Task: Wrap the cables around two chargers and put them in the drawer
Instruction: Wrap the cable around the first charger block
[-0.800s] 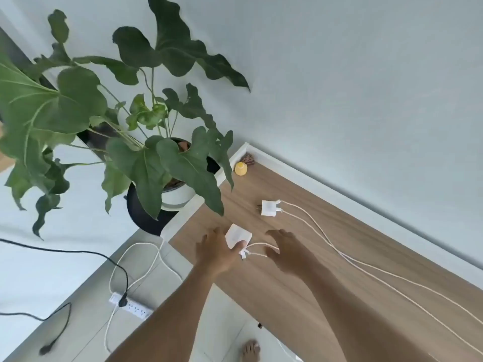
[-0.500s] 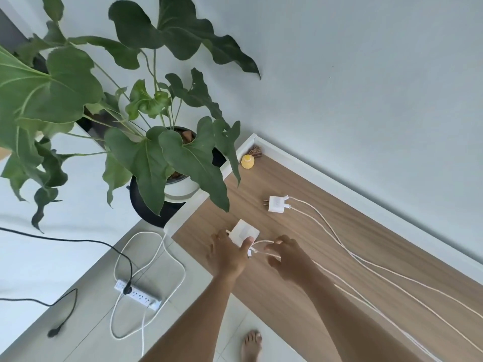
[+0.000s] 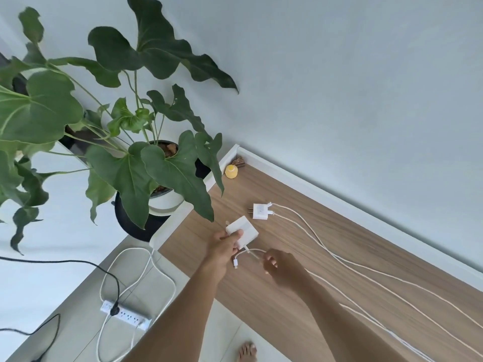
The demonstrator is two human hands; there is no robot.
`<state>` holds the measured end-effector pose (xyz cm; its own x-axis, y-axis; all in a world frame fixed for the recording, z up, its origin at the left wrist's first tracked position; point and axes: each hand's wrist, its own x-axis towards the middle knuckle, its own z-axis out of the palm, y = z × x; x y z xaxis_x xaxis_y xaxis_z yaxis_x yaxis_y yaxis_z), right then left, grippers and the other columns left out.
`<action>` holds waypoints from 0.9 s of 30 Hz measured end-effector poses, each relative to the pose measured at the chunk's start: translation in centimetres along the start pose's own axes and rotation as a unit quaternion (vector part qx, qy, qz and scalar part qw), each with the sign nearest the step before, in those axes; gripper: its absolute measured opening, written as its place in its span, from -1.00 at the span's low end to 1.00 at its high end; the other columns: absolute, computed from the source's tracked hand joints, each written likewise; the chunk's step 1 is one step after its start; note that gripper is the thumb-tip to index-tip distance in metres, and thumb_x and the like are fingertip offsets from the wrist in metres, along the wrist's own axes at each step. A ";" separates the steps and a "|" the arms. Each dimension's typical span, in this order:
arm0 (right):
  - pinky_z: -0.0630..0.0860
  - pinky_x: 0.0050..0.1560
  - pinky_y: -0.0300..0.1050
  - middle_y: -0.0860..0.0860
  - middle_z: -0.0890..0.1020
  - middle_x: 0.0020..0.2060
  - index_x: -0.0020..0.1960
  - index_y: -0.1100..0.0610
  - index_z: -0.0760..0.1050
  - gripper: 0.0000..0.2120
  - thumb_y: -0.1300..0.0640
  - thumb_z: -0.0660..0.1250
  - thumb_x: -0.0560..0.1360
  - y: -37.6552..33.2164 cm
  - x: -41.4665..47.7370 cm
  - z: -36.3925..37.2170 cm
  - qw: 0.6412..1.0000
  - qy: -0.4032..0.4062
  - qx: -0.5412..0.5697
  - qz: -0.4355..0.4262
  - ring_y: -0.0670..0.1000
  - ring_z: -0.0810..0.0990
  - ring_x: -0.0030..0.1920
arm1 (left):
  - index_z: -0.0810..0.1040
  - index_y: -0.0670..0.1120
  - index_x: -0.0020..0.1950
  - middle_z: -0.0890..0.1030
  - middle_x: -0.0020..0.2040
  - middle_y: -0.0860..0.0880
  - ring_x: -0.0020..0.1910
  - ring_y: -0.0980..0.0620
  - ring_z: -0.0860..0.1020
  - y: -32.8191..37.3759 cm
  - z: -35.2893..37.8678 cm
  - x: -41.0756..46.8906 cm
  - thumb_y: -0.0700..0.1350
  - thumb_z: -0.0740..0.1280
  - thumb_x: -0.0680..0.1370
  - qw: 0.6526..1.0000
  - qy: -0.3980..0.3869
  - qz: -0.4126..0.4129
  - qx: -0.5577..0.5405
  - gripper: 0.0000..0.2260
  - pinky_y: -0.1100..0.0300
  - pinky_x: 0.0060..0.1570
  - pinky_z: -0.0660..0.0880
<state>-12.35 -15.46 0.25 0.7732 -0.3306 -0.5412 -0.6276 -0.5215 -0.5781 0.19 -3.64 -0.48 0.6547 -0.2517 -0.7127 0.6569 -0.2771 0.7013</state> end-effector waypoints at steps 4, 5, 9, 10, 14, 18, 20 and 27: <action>0.50 -0.18 -0.14 -0.09 0.60 -0.38 -0.17 0.02 0.56 -0.76 0.14 0.16 0.58 0.4 -1.9 -3.5 0.996 0.042 0.077 -0.004 -0.02 0.60 -0.26 | 0.58 -0.11 0.02 0.61 -0.06 -0.13 -0.08 -0.02 0.56 3.7 2.9 -2.0 -0.15 0.35 0.56 0.990 -0.121 0.010 -0.064 -0.93 0.14 -0.02 0.54; 0.51 -0.19 -0.14 -0.09 0.59 -0.40 -0.16 0.02 0.58 -0.76 0.12 0.18 0.58 0.5 -2.5 -4.5 0.993 0.060 0.097 -0.007 -0.03 0.59 -0.29 | 0.57 -0.11 0.04 0.62 -0.05 -0.13 -0.07 -0.03 0.57 4.7 3.9 -2.7 -0.15 0.33 0.58 0.985 -0.153 0.016 -0.076 -0.92 0.13 -0.03 0.55; 0.51 -0.15 -0.14 -0.12 0.58 -0.43 -0.25 -0.07 0.56 -0.75 0.10 0.25 0.57 1.2 -5.8 -8.9 0.979 0.130 0.146 -0.060 -0.14 0.54 -0.36 | 0.56 -0.16 0.04 0.58 -0.13 -0.14 -0.18 -0.03 0.55 8.0 7.2 -6.4 -0.13 0.29 0.59 0.959 -0.271 0.048 -0.074 -0.87 0.14 -0.11 0.53; 0.49 -0.17 -0.19 -0.13 0.57 -0.43 -0.27 -0.11 0.53 -0.75 0.07 0.26 0.58 1.5 -7.0 -10.1 0.977 0.148 0.135 -0.075 -0.15 0.54 -0.36 | 0.56 -0.16 0.05 0.59 -0.13 -0.13 -0.18 -0.02 0.55 8.7 8.0 -7.4 -0.11 0.31 0.58 0.949 -0.303 0.058 -0.063 -0.86 0.14 -0.12 0.54; 0.48 -0.20 -0.19 -0.03 0.59 -0.37 -0.18 -0.04 0.53 -0.80 0.00 0.22 0.59 3.1 -11.8 -14.4 0.973 0.202 0.059 -0.096 -0.14 0.53 -0.35 | 0.60 -0.18 0.09 0.66 -0.09 -0.11 -0.11 -0.03 0.61 11.4 10.6 -12.0 -0.03 0.39 0.46 0.899 -0.421 0.120 0.023 -0.70 0.09 -0.07 0.56; 0.26 -0.36 -0.26 -0.11 0.37 -0.45 -0.34 0.00 0.41 -0.69 0.16 0.22 0.58 4.0 -16.1 -19.2 0.972 0.220 0.026 -0.077 -0.15 0.26 -0.44 | 0.61 -0.17 0.17 0.67 -0.02 -0.07 -0.08 0.03 0.63 13.4 13.3 -16.5 -0.12 0.35 0.57 0.826 -0.489 0.201 0.196 -0.78 0.17 -0.09 0.57; 0.22 -0.39 -0.26 -0.10 0.34 -0.46 -0.38 0.04 0.39 -0.68 0.16 0.25 0.55 4.2 -17.8 -21.5 0.972 0.228 0.022 -0.056 -0.14 0.22 -0.45 | 0.63 -0.15 0.17 0.69 0.03 -0.10 -0.02 0.00 0.65 13.7 14.6 -17.8 -0.15 0.35 0.57 0.793 -0.486 0.243 0.276 -0.80 0.13 0.05 0.58; 0.34 -0.31 -0.24 -0.07 0.51 -0.34 -0.16 0.01 0.62 -0.79 0.02 0.25 0.55 4.2 -24.3 -27.5 0.975 0.221 0.000 -0.008 -0.05 0.37 -0.37 | 0.67 0.10 0.11 0.70 0.03 -0.05 0.02 -0.15 0.65 14.3 18.9 -21.2 0.05 0.40 0.50 0.705 -0.471 0.346 0.402 -0.79 0.01 0.13 0.53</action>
<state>-31.28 -31.27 27.81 0.7464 -0.6293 -0.2165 -0.6154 -0.5288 -0.5846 -11.40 -19.82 24.36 -0.0736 -0.9835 -0.1654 -0.3699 -0.1271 0.9203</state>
